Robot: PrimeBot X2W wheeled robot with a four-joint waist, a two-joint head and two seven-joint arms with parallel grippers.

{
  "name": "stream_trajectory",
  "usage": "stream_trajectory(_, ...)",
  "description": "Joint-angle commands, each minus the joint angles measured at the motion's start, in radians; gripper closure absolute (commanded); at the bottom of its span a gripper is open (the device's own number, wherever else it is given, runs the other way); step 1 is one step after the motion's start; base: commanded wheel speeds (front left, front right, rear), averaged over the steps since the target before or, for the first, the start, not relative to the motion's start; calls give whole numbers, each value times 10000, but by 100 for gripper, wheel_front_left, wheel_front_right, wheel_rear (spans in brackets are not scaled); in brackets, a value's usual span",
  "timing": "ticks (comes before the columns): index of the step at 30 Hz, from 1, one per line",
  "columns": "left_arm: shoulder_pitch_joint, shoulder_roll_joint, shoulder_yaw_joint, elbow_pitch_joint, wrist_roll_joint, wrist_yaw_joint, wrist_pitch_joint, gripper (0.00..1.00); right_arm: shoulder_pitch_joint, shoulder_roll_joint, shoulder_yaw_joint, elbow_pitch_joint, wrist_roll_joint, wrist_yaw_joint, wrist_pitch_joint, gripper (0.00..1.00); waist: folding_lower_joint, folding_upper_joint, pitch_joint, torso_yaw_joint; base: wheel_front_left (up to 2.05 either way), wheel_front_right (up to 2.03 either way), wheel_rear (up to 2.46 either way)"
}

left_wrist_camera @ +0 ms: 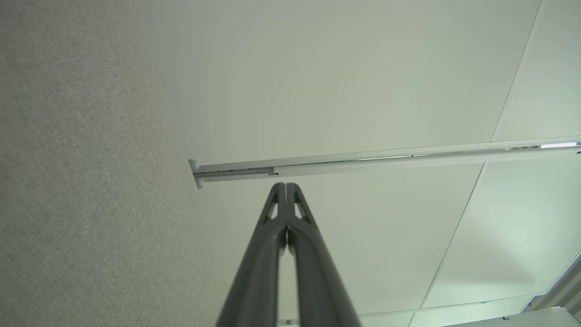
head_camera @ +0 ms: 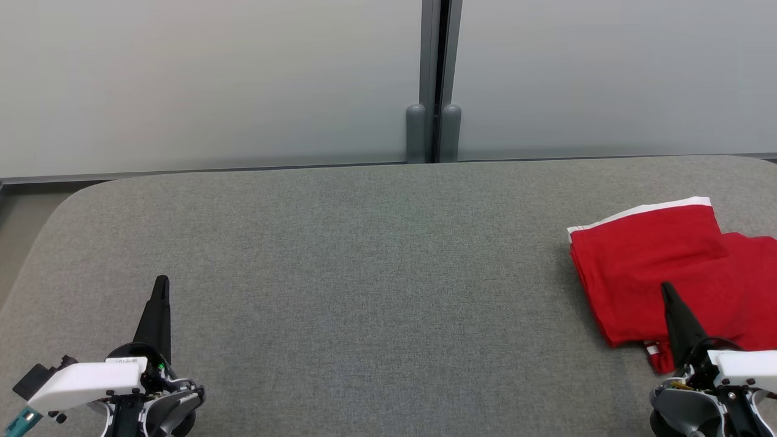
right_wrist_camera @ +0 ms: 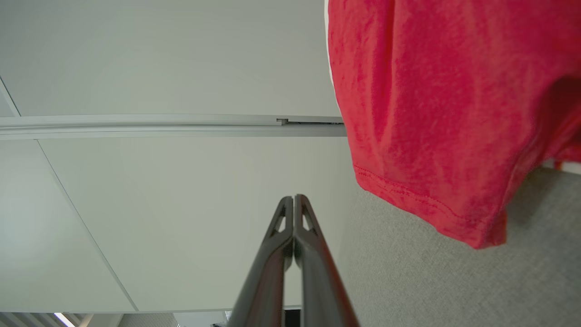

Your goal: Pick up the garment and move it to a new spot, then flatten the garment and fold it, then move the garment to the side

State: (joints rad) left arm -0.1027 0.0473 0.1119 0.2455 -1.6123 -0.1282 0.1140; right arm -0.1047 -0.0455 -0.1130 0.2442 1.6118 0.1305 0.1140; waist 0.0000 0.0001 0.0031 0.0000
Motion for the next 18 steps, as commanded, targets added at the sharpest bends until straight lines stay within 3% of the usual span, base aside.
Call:
stream_trajectory(1,-143,57,39,8,-17,-50,33,100,-91,-89,-21,20,22,4,36,100,0,-1,0,0,0,0,0)
stream_trajectory(18,-143,57,39,7,-17,-50,32,100,-90,-89,-20,20,23,4,36,100,0,-1,0,0,0,0,0)
